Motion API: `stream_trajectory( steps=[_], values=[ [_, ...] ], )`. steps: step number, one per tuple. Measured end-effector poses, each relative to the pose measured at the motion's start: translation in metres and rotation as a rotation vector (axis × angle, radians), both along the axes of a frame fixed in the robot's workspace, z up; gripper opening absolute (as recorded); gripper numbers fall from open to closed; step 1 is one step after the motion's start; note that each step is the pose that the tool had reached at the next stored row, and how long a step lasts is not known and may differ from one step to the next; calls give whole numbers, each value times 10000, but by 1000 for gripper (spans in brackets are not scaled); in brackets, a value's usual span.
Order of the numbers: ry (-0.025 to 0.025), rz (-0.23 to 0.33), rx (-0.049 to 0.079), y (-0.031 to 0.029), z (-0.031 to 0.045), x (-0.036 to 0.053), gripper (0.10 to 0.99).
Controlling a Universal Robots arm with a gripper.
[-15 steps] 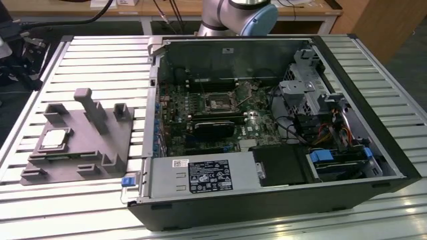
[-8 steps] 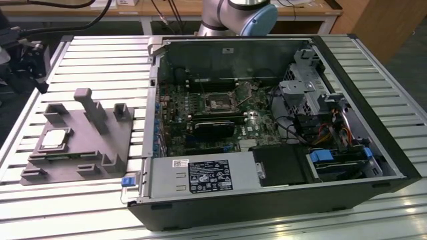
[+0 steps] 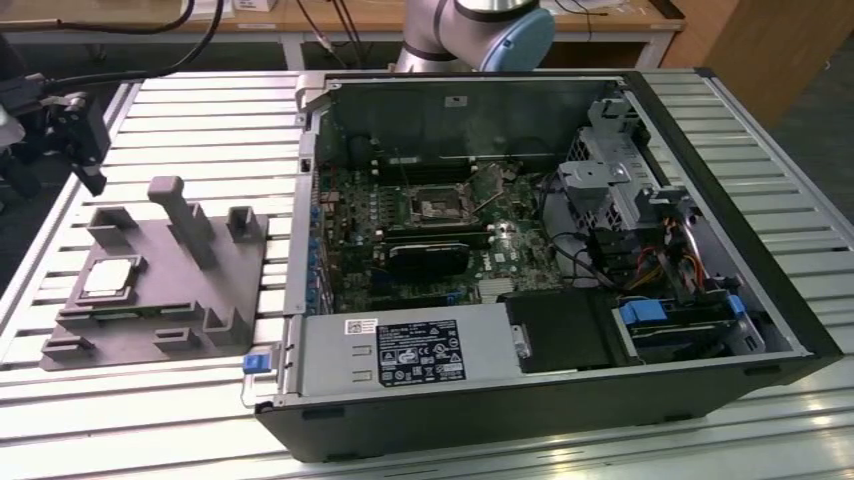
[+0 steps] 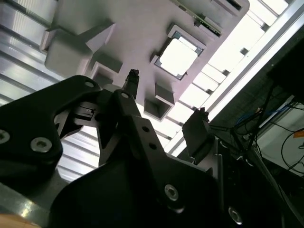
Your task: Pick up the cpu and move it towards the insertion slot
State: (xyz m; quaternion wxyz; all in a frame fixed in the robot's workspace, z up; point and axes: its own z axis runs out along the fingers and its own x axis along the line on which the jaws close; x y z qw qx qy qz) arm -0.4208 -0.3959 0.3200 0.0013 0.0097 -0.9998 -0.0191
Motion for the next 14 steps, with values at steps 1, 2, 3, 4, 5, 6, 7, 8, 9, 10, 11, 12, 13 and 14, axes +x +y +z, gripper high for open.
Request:
stream_trajectory(
  steps=[1, 2, 3, 4, 5, 6, 7, 8, 9, 10, 11, 12, 13, 14],
  values=[
    [1, 0, 0, 0, -18, -10, 647],
    [1, 0, -1, 0, -36, -15, 647],
    [1, 1, -1, 0, -54, -21, 647],
    [0, 0, 0, -1, -72, -27, 647],
    [3, 0, -1, -1, -90, -27, 647],
    [7, 1, -1, -1, -107, -28, 647],
    [9, 1, -1, -1, -127, -29, 647],
    [10, 0, -1, -1, -144, -32, 647],
    [9, 1, 0, -1, -163, -34, 647],
    [9, 0, -1, -1, -181, -39, 647],
    [12, -2, -2, -2, -198, -55, 647],
    [9, -1, -1, -2, -216, -69, 647],
    [9, 0, 0, -4, -236, -85, 647],
    [8, 0, 0, -6, -254, -100, 647]
  ],
)
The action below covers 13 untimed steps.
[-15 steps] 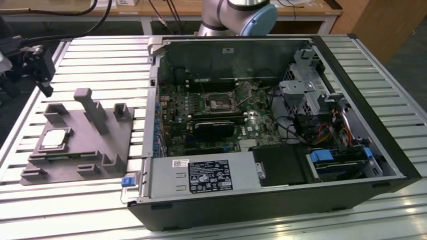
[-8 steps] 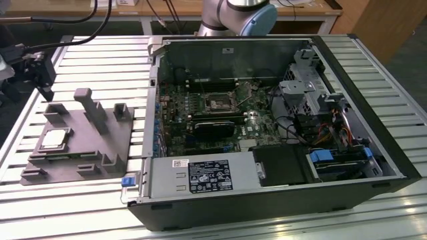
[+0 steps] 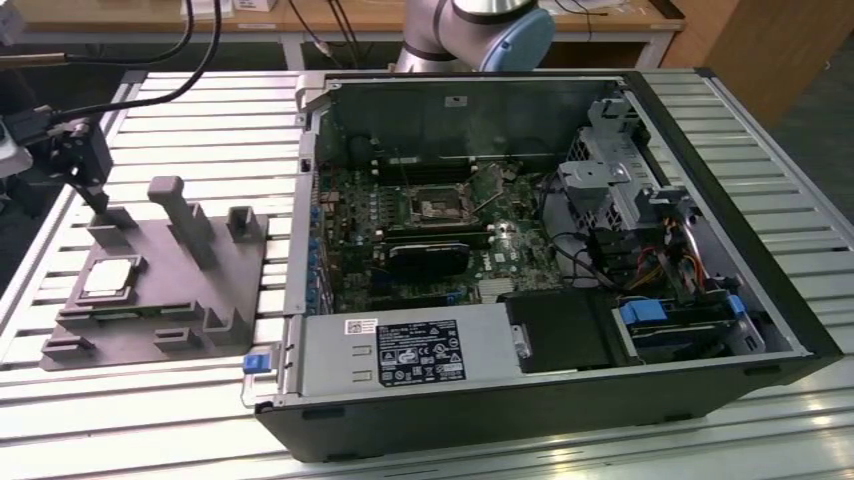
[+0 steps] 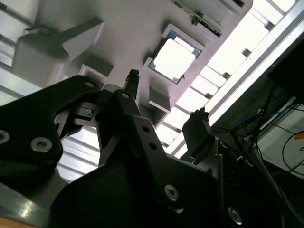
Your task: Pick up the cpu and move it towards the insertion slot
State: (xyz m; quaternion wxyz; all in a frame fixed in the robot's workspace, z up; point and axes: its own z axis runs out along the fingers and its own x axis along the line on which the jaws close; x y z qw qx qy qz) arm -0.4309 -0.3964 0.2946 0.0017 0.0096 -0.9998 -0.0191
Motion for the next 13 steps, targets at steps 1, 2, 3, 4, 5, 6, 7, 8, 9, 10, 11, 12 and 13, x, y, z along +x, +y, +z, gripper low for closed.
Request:
stream_trajectory(
  steps=[1, 2, 3, 4, 5, 6, 7, 8, 9, 10, 11, 12, 13],
  values=[
    [1, 0, 0, -2, -18, -14, 647],
    [0, 1, 0, -3, -36, -26, 647],
    [0, 0, 0, -3, -54, -36, 647],
    [-1, 0, 0, -4, -73, -43, 647],
    [1, 1, 0, -4, -90, -47, 647],
    [1, 1, 0, -5, -221, -62, 714],
    [2, 1, -1, -5, -239, -63, 894],
    [2, 1, -1, -5, -258, -63, 894],
    [6, 0, -1, -7, -373, -67, 894],
    [6, 0, -1, -7, -391, -69, 957],
    [6, 0, -1, -7, -409, -74, 957],
    [6, -9, -2, -7, -424, -77, 957],
    [6, -18, -9, -7, -438, -81, 957]
  ],
)
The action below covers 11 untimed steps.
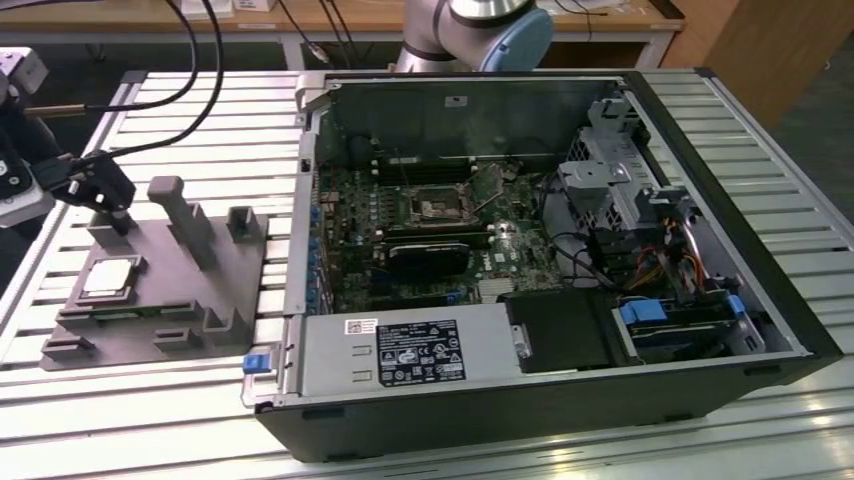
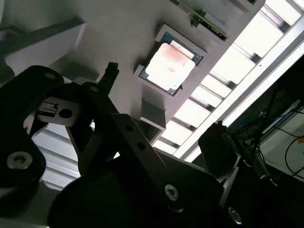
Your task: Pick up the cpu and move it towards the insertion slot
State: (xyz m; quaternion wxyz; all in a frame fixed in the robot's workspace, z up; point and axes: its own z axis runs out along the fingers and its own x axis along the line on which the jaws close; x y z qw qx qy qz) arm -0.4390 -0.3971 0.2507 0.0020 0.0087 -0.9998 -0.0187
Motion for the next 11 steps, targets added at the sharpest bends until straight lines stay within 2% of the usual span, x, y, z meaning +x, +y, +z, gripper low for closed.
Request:
stream_trajectory(
  steps=[11],
  values=[
    [-1, -9, -8, -1, -96, -27, 957]
  ],
)
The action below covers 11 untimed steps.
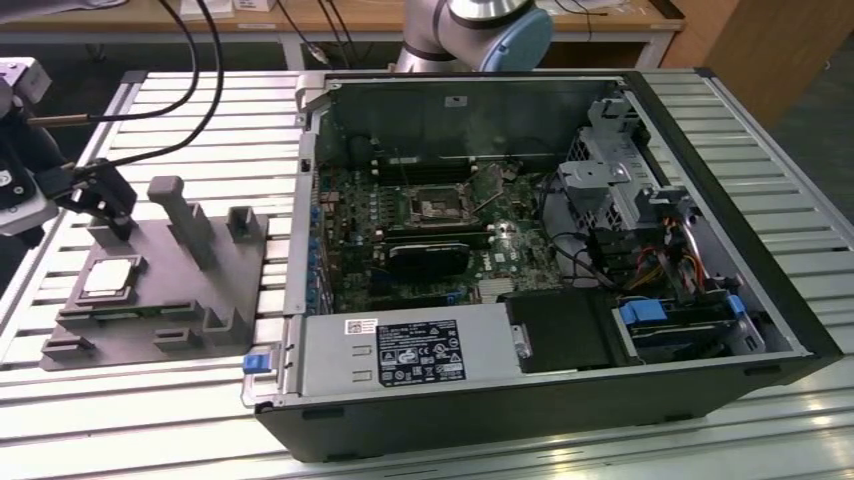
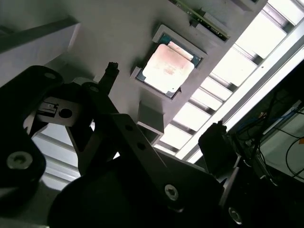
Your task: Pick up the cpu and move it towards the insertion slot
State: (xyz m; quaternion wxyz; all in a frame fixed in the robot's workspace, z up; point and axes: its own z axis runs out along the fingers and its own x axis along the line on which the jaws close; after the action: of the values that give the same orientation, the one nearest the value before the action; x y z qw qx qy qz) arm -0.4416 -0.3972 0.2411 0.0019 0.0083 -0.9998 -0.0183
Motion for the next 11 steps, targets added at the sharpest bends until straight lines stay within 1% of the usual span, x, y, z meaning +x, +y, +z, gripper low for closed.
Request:
stream_trajectory(
  steps=[5, 8, 11],
  values=[
    [1, -1, -2, -2, -50, -12, 957],
    [2, -1, -34, -4, -81, -13, 957],
    [2, -2, -137, -4, -110, -16, 957]
  ],
)
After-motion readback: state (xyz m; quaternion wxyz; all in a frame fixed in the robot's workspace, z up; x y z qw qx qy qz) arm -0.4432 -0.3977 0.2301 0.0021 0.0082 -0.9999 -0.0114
